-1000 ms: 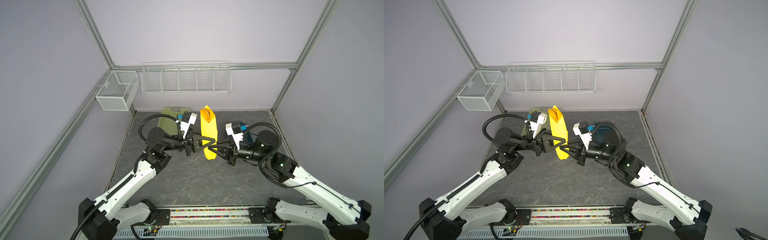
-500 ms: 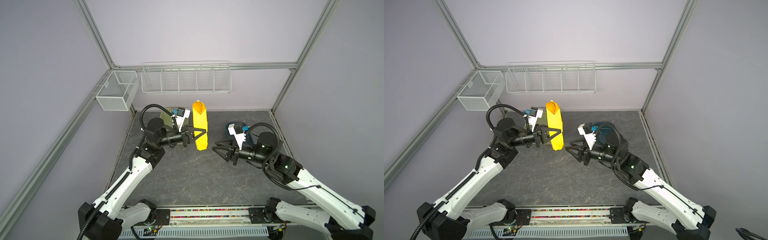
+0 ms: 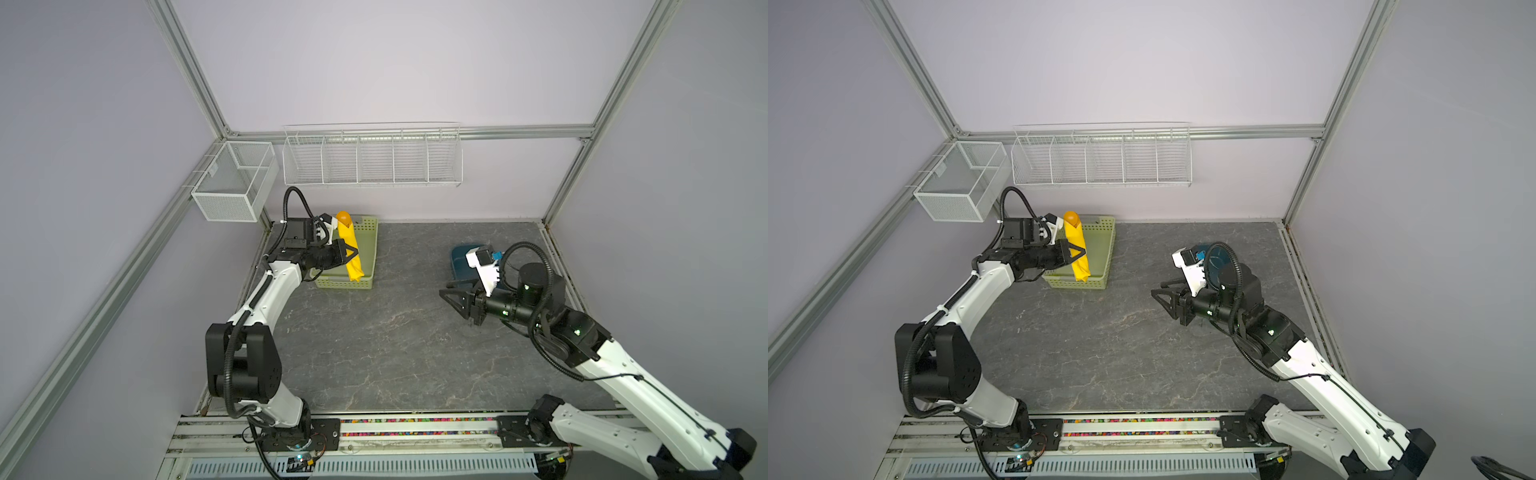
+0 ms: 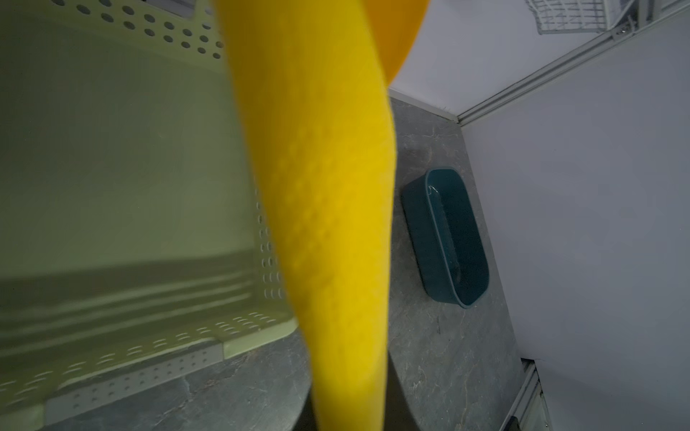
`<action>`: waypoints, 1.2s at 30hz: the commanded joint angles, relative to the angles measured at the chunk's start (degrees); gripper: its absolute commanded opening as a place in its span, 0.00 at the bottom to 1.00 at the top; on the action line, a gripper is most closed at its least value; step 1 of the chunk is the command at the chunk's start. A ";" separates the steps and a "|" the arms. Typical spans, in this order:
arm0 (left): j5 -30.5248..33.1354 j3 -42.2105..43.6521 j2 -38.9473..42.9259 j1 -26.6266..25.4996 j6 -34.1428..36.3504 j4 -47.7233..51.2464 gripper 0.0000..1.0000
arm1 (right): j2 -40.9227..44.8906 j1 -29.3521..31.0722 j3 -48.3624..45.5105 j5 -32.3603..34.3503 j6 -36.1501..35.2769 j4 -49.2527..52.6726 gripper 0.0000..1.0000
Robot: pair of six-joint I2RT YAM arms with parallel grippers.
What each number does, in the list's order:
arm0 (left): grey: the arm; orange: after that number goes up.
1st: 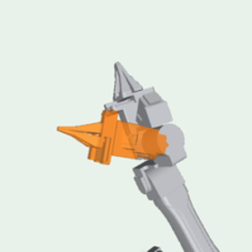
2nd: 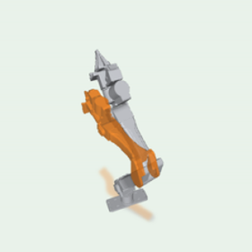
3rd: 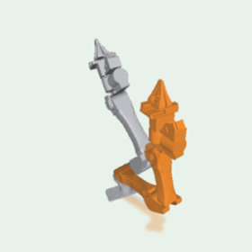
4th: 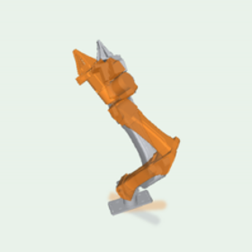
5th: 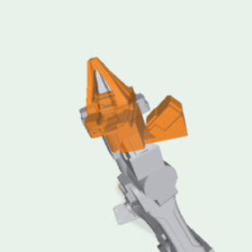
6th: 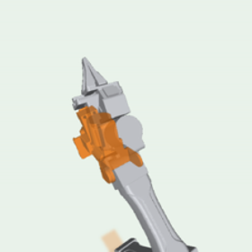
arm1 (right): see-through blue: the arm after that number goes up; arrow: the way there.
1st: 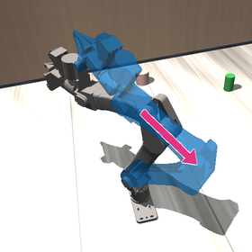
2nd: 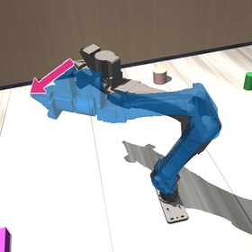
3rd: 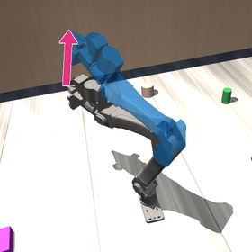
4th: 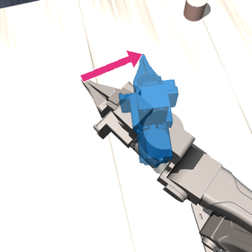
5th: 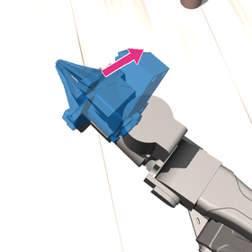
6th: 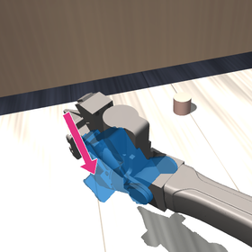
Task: Place the utensils on the paper napkin and roll it up
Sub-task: 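Carry the bundle into the green basket with the left gripper while the right releases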
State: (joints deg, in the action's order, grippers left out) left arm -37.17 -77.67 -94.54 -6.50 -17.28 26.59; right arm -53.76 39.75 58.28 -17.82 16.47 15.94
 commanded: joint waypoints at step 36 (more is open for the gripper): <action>-7.74 -56.02 -57.32 1.49 17.74 36.36 0.22 | 2.08 -4.07 -2.56 -3.52 0.03 1.48 0.41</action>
State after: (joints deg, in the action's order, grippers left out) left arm -49.65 -133.93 -152.38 -5.10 -1.34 60.07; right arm -51.77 36.03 56.86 -20.29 16.51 18.61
